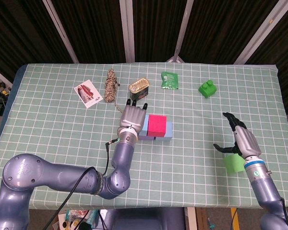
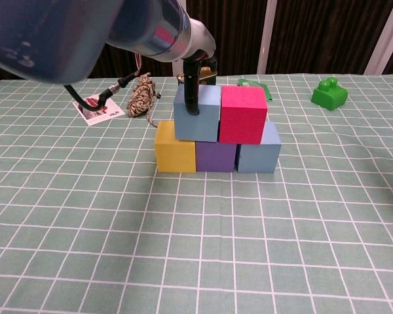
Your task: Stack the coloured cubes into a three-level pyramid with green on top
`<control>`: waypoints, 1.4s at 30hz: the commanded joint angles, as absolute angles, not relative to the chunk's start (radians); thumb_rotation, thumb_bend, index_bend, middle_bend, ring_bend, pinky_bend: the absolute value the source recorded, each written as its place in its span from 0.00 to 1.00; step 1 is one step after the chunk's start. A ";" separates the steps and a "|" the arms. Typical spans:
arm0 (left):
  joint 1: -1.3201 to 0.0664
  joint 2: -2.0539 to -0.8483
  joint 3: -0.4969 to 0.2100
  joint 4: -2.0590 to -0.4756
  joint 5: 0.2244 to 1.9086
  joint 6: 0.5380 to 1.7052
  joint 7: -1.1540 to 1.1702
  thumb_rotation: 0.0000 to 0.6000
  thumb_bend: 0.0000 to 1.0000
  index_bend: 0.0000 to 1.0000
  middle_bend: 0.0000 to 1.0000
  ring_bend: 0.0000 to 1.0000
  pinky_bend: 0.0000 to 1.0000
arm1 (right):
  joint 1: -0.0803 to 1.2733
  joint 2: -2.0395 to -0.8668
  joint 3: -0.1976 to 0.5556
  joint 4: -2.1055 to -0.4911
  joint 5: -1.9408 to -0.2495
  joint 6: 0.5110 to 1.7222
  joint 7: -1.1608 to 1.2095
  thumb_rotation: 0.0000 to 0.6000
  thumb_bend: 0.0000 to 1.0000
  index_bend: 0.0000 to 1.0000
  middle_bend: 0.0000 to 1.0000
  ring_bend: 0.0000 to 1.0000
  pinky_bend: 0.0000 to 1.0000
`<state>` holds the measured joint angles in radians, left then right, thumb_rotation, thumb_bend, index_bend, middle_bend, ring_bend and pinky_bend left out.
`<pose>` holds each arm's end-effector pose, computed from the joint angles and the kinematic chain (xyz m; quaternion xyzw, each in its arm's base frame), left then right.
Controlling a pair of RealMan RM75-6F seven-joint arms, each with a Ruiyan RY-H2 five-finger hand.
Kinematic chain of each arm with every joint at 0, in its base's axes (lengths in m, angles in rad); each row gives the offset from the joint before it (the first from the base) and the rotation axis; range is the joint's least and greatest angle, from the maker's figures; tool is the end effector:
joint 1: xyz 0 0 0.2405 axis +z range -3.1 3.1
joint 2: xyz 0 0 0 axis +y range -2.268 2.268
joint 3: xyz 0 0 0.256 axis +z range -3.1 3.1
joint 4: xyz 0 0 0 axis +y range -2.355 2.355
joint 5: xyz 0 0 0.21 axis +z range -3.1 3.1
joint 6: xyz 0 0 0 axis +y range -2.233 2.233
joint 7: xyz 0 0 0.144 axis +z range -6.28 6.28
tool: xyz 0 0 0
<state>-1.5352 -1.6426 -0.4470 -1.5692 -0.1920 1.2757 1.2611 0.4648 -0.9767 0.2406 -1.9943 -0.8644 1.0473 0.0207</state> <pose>0.0717 0.3763 -0.0253 -0.7633 -0.3472 -0.1858 0.5122 -0.2159 -0.2887 0.1453 0.5190 -0.5966 0.4072 0.4569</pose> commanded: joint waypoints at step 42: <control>-1.502 -1.672 -0.481 -1.558 -0.160 1.291 1.296 1.00 0.43 0.07 0.36 0.03 0.05 | 0.466 -0.979 0.238 -1.993 -0.865 1.044 0.023 1.00 0.24 0.00 0.00 0.00 0.00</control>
<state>-1.5018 -1.6712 -0.4811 -1.5588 -0.1597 1.2911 1.2959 0.4658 -0.9792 0.2378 -1.9935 -0.8647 1.0441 0.0230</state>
